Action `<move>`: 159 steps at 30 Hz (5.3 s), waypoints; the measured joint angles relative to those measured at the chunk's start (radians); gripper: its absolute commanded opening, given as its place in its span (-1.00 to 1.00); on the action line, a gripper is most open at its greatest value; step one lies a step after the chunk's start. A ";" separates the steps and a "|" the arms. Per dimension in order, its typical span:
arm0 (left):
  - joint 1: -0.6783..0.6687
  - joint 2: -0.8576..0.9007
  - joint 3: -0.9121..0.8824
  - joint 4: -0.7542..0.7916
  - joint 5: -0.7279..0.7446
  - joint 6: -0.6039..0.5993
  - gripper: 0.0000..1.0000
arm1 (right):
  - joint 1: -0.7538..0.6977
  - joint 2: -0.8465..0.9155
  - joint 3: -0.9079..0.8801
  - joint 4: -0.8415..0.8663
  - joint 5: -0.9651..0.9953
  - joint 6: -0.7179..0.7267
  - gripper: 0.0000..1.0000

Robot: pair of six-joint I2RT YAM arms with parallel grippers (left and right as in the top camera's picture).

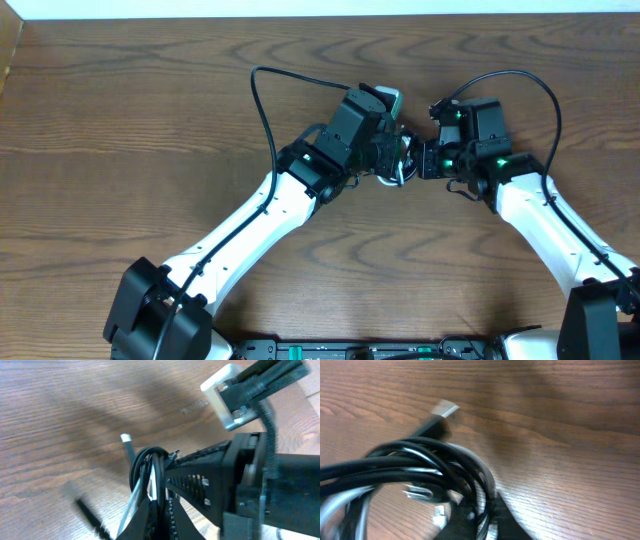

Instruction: Untangle cables

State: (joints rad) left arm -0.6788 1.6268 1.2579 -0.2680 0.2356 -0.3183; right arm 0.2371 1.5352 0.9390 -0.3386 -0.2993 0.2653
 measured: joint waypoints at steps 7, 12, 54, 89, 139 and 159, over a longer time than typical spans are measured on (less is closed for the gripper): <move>-0.003 0.000 0.000 -0.019 0.011 0.003 -0.85 | 0.003 -0.004 -0.027 -0.034 0.027 0.023 -0.98; 0.002 -0.016 0.000 -0.040 -0.034 0.014 -0.85 | -0.051 -0.004 -0.044 -0.148 0.192 0.094 -0.98; 0.106 0.035 0.000 -0.155 0.003 0.080 0.54 | -0.221 -0.003 -0.057 0.044 -0.587 -0.222 -0.98; 0.106 0.130 0.000 -0.104 0.253 0.214 0.37 | -0.221 -0.003 -0.057 0.136 -0.820 -0.225 -0.98; 0.109 0.053 0.000 0.160 0.391 0.082 -0.85 | -0.086 -0.003 -0.058 -0.055 -0.148 -0.006 0.42; 0.115 -0.080 0.000 0.109 0.391 0.083 -0.85 | -0.057 -0.003 -0.058 0.001 -0.119 0.083 0.47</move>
State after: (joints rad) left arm -0.5636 1.5467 1.2579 -0.1589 0.6262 -0.2352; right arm 0.1799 1.5326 0.8814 -0.3378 -0.4179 0.3481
